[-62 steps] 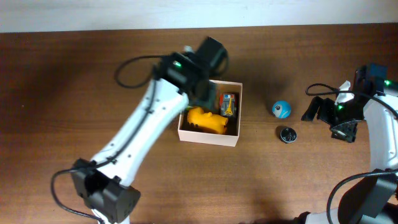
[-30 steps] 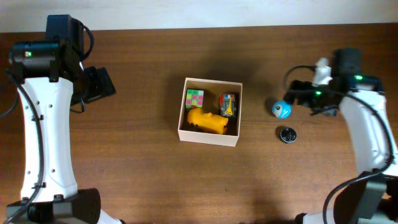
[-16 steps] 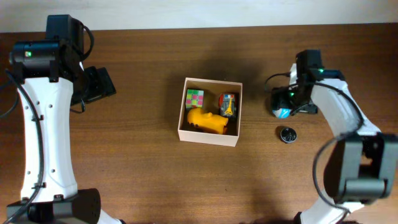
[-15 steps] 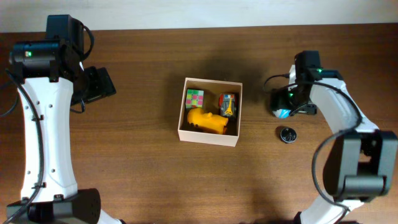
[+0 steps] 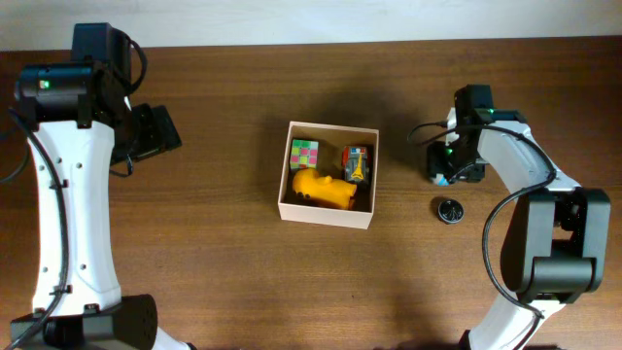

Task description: Pack container

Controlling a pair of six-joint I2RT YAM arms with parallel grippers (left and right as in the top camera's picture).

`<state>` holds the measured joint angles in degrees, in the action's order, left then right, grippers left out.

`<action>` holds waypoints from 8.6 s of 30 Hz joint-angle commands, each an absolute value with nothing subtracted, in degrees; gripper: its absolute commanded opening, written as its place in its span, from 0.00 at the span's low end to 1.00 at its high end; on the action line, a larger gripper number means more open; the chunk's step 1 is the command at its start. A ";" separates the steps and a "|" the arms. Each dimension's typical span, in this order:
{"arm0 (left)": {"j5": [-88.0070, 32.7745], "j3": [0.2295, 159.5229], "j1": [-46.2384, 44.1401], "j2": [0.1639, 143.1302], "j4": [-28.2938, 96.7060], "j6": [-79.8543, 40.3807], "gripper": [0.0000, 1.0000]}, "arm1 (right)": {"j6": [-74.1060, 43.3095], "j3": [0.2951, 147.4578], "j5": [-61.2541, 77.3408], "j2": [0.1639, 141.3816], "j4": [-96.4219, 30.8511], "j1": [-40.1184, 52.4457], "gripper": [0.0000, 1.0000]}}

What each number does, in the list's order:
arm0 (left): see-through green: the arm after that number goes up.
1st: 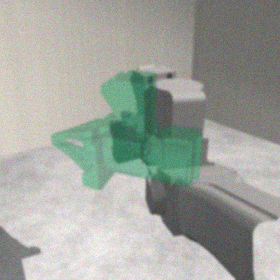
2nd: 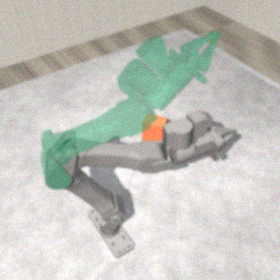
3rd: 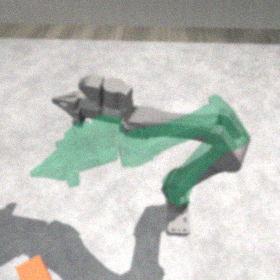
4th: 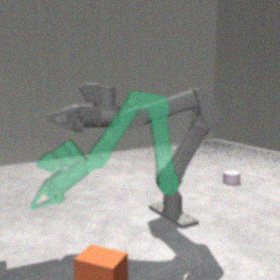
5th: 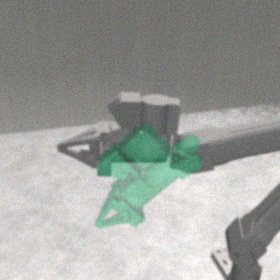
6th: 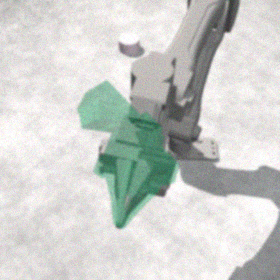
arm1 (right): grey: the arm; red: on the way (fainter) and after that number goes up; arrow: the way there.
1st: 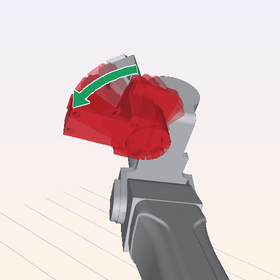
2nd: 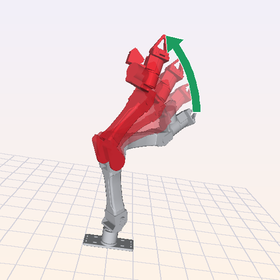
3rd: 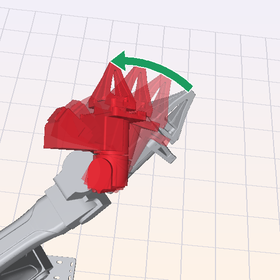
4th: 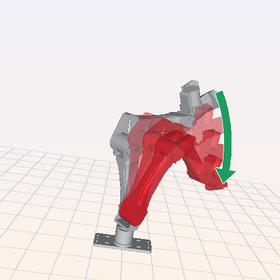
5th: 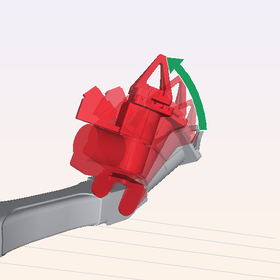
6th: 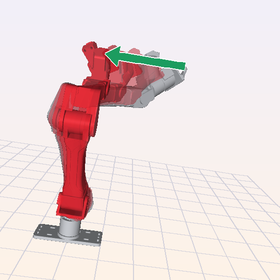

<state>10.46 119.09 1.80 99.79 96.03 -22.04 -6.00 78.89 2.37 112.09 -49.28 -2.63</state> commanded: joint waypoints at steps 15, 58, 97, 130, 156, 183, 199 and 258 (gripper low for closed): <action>10.26 120.05 1.93 99.39 96.09 -21.34 0.99 | -6.46 90.28 7.60 108.64 -61.10 0.12 0.31; 10.26 120.05 1.93 99.39 96.09 -21.34 0.99 | -4.73 106.98 2.35 112.38 -62.96 26.57 0.64; 10.26 120.05 1.93 99.39 96.09 -21.34 0.99 | -13.87 72.95 4.10 105.47 -57.78 -7.20 0.79; 10.26 120.05 1.93 99.39 96.09 -21.34 0.99 | -15.33 64.64 6.87 105.47 -48.12 -5.63 0.56; 10.26 120.05 1.93 99.39 96.09 -21.34 0.99 | -14.41 74.28 3.22 100.51 -57.06 -3.57 0.44; 10.26 120.05 1.93 99.39 96.09 -21.34 0.99 | -11.38 88.51 0.38 107.26 -47.27 30.59 0.58; 10.26 120.05 1.93 99.39 96.09 -21.37 0.99 | -10.74 95.68 5.61 96.82 -58.30 30.39 0.81; 10.26 120.05 1.91 99.39 96.09 -21.34 0.99 | -0.47 24.23 1.04 7.70 -44.42 -1.96 0.99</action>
<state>10.31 119.11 1.80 99.79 96.05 -22.04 -0.82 27.68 -2.11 11.42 -44.97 -1.43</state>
